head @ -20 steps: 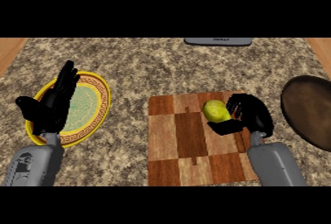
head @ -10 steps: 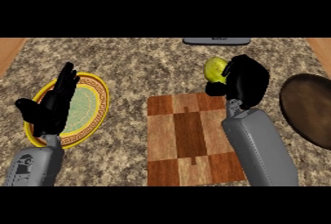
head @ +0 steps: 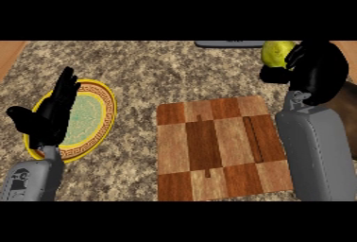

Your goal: Pick the pear from the cutting board and place it in the pan

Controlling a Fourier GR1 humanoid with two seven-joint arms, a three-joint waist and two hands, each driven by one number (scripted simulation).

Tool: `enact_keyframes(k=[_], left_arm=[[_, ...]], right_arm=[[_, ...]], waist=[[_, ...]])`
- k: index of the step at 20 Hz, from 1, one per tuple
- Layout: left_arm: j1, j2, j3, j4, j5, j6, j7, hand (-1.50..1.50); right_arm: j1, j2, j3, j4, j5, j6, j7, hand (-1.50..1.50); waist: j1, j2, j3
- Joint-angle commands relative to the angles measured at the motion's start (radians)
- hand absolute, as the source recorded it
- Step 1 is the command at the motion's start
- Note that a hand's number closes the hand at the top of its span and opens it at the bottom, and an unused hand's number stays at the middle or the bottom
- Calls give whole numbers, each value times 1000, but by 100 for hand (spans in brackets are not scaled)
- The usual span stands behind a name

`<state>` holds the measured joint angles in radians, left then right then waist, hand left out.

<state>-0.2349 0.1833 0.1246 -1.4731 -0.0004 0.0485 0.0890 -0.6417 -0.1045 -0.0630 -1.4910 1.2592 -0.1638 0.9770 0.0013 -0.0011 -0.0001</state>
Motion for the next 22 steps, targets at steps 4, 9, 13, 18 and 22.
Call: enact_keyframes(k=[4, 9, 13, 18, 22], left_arm=[[-9, -16, -13, -31, -3, 9, 25, 0], [25, -2, -4, -22, 3, -16, 3, 0], [-48, 15, 20, 8, 8, -5, 37, 0], [-43, 12, 3, -13, 6, -17, 53, 0], [-21, 3, -6, -27, 2, -21, 21, 0]], right_arm=[[65, -196, -192, 76, -127, -49, -155, 150], [206, -295, -267, 136, -175, -123, -304, 150], [210, -389, -353, 366, -195, -217, -421, 150], [123, -459, -440, 700, -289, -375, -622, 150], [73, -506, -492, 923, -332, -474, -760, 150]], waist=[[-2, 3, 1], [-2, 2, 1], [3, 7, 1], [18, 8, 2], [30, 12, 4]])
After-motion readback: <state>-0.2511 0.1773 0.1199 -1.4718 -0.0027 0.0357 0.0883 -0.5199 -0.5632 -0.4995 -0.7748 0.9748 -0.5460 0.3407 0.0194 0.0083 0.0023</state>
